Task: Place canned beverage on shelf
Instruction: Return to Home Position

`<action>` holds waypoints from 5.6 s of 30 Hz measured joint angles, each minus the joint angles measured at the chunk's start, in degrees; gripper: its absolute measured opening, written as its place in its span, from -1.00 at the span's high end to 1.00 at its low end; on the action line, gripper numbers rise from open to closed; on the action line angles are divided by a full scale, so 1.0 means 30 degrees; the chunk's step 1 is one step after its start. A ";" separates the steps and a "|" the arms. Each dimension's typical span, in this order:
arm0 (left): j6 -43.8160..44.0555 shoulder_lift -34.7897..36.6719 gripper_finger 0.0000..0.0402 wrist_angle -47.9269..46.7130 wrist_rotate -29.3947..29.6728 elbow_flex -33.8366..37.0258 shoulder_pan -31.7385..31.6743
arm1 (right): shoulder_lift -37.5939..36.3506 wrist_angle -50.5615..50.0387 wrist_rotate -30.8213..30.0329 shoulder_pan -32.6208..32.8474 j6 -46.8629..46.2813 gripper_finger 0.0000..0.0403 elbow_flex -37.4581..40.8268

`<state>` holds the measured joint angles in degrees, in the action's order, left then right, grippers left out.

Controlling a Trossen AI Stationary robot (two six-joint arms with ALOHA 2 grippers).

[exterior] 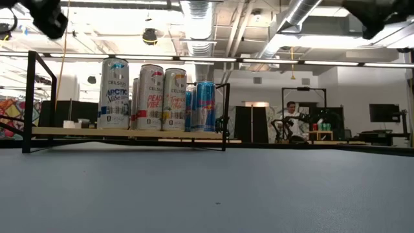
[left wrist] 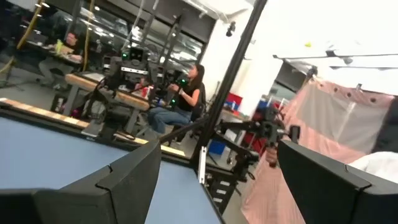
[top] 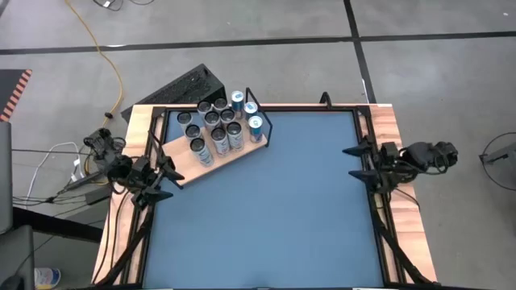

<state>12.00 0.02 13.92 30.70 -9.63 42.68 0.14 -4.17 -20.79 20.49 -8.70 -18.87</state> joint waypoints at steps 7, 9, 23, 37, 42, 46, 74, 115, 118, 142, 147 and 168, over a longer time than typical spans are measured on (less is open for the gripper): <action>0.0460 -0.0082 -0.53 0.2886 0.0044 0.3004 -0.0013 | 0.0008 0.3092 -0.0107 -0.0006 -0.0109 -0.77 0.2810; 0.0910 -0.0199 -0.53 0.2622 -0.1495 0.2974 0.0016 | 0.0022 0.3689 -0.0059 0.0000 -0.0144 -0.77 0.3639; -0.0753 -0.0339 -0.53 -0.0241 -0.6182 0.2982 0.0022 | 0.0012 0.4947 0.3682 0.0040 0.2296 -0.77 0.6118; -0.0760 -0.0324 -0.53 -0.2069 -0.5658 0.2982 0.0022 | 0.0051 0.3389 0.3691 0.0001 0.1874 -0.77 0.6140; -0.0816 -0.0331 -0.53 -0.2840 -0.5636 0.2989 0.0022 | 0.0053 0.2567 0.3466 0.0000 0.1401 -0.77 0.6147; -0.0976 -0.0331 -0.53 -0.2412 -0.5509 0.2989 0.0022 | 0.0309 0.2428 0.3487 0.0000 0.1394 -0.77 0.6147; 0.0332 -0.0499 -0.53 -0.3600 -0.5597 0.2989 0.0007 | 0.0452 0.2253 0.3487 0.0014 0.1394 -0.77 0.6169; 0.0369 -0.0499 -0.53 -0.3602 -0.5597 0.2989 0.0007 | 0.0452 0.2245 0.3487 0.0015 0.1394 -0.77 0.6177; 0.0369 -0.0499 -0.53 -0.3602 -0.5597 0.2989 0.0007 | 0.0452 0.2240 0.3487 0.0009 0.1387 -0.77 0.6177; 0.0369 -0.0506 -0.53 -0.3602 -0.5597 0.2989 0.0007 | 0.0451 0.2239 0.3487 0.0015 0.1387 -0.77 0.6184; 0.0369 -0.0502 -0.53 -0.3598 -0.5597 0.2989 0.0007 | 0.0445 0.2238 0.3487 0.0013 0.1387 -0.77 0.6184; 0.0369 -0.0506 -0.53 -0.3596 -0.5597 0.2989 0.0007 | 0.0451 0.2238 0.3487 0.0015 0.1387 -0.77 0.6184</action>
<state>13.10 -1.50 3.13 13.91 -0.67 42.70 1.49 2.55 -10.33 20.53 -4.54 -0.32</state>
